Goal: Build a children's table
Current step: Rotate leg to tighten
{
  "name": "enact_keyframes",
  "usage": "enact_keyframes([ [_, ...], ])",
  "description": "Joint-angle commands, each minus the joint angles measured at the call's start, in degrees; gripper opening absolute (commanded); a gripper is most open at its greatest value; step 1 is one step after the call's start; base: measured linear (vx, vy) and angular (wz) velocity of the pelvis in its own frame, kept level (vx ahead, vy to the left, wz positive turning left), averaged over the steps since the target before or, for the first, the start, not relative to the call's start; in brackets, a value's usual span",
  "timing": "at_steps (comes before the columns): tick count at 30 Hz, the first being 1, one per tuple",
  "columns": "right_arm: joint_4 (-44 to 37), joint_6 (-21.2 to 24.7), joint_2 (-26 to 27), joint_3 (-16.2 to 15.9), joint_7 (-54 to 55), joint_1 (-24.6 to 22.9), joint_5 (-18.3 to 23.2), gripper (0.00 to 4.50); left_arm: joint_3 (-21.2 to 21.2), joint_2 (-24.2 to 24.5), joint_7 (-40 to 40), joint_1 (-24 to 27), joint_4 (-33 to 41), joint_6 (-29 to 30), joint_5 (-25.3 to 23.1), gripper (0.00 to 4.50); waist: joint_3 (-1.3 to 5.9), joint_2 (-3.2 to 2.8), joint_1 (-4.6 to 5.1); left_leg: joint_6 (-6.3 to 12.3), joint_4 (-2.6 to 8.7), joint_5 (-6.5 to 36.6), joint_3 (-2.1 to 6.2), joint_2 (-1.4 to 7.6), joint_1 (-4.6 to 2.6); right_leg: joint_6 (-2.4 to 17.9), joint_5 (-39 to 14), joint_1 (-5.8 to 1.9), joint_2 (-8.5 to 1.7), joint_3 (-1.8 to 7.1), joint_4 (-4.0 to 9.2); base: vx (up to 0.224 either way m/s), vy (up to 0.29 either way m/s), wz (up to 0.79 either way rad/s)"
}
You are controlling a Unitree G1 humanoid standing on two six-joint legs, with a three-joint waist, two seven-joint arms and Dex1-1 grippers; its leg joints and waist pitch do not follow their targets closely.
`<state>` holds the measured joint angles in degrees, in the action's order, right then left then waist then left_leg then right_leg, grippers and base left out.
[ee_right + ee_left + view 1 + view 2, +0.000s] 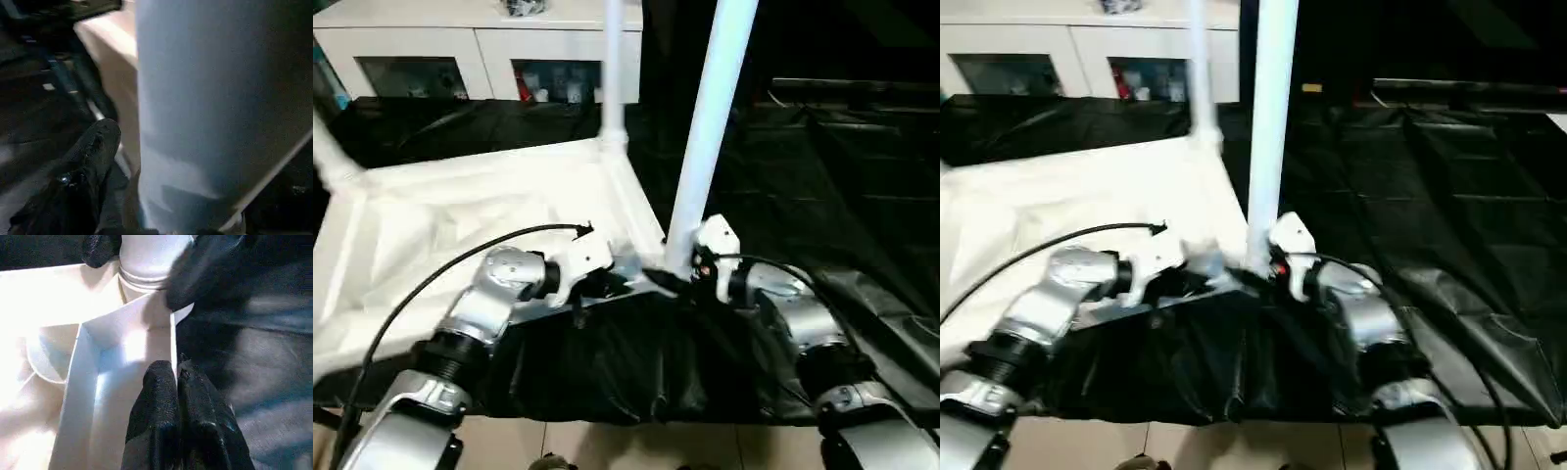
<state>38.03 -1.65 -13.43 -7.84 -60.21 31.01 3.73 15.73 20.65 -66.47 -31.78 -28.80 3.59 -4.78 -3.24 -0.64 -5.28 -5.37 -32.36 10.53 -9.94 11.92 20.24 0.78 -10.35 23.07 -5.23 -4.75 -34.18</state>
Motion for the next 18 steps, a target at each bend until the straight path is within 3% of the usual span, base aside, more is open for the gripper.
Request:
enact_keyframes([
  [1, -2.97, 2.12, 2.02, -7.03, -8.29, -1.47, 1.24, 3.61, 2.15, -1.36, -0.72, -0.43, 0.57, -1.11, 1.14, 0.0, 3.13, 0.35, -0.05, 4.69, 3.6, 11.24, -0.18, 1.46, 0.04, 13.03, -11.28, -3.03, -2.99, 2.72, 3.64, 0.0, 0.0, 0.0],
  [4, -5.58, 3.95, 0.66, -9.07, -13.95, -2.49, 1.99, 3.37, 1.95, -0.3, -2.73, -0.41, 0.87, -0.9, 2.05, 0.0, 3.19, 0.35, -0.35, 5.25, 3.5, 9.79, -0.2, 1.51, 0.15, 13.53, -9.28, -2.98, -2.98, 2.68, 3.39, 0.0, 0.0, 0.0],
  [8, -6.19, 4.79, -0.09, -10.17, -16.67, -2.73, 1.68, 3.12, 1.77, 0.0, -3.39, -1.11, 0.1, -1.08, 1.85, 0.0, 3.12, 0.23, -0.75, 4.72, 3.56, 10.6, -0.24, 1.52, 0.01, 13.69, -10.41, -2.92, -3.07, 2.71, 3.58, 0.0, 0.0, 0.0],
  [12, -5.87, 5.02, -0.01, -10.07, -17.13, -2.86, 1.43, 2.94, 1.71, 0.02, -3.8, -1.49, -0.53, -1.3, 1.65, 0.0, 3.12, 0.21, -1.12, 3.79, 3.71, 11.34, -0.16, 1.52, -0.1, 13.03, -12.31, -2.9, -3.18, 2.74, 3.75, 0.0, 0.0, 0.0],
  [14, -6.55, 5.56, 0.01, -9.96, -16.71, -3.24, 1.47, 2.78, 1.67, 0.13, -3.78, -1.3, -0.16, -0.98, 1.91, 0.0, 3.2, -0.15, -1.13, 3.51, 3.72, 11.23, -0.09, 1.53, -0.11, 13.14, -11.45, -2.93, -3.1, 2.71, 3.63, 0.0, 0.0, 0.0],
  [16, -6.84, 5.81, 0.12, -9.71, -16.34, -3.39, 1.53, 2.58, 1.69, 0.16, -3.78, -1.23, -0.1, -0.89, 2.02, 0.0, 3.25, 0.0, -1.15, 3.6, 3.68, 10.86, -0.12, 1.5, -0.09, 13.28, -10.51, -2.99, -3.04, 2.7, 3.55, 0.0, 0.0, 0.0],
  [17, -7.37, 6.62, 0.54, -8.87, -14.71, -3.77, 1.72, 2.55, 1.81, 0.18, -3.78, -0.83, 0.08, -0.84, 2.08, 0.0, 3.32, -0.4, -1.15, 3.56, 3.64, 10.81, -0.14, 1.49, -0.16, 13.42, -9.74, -2.95, -2.98, 2.69, 3.56, 0.0, 0.0, 0.0],
  [18, -7.38, 6.69, 0.79, -8.42, -13.72, -3.87, 1.64, 2.49, 1.8, 0.09, -3.7, -0.72, 0.1, -0.76, 2.07, 0.0, 3.33, -0.27, -1.11, 3.56, 3.61, 10.65, -0.12, 1.49, -0.09, 13.55, -9.21, -3.01, -3.0, 2.7, 3.49, 0.0, 0.0, 0.0],
])
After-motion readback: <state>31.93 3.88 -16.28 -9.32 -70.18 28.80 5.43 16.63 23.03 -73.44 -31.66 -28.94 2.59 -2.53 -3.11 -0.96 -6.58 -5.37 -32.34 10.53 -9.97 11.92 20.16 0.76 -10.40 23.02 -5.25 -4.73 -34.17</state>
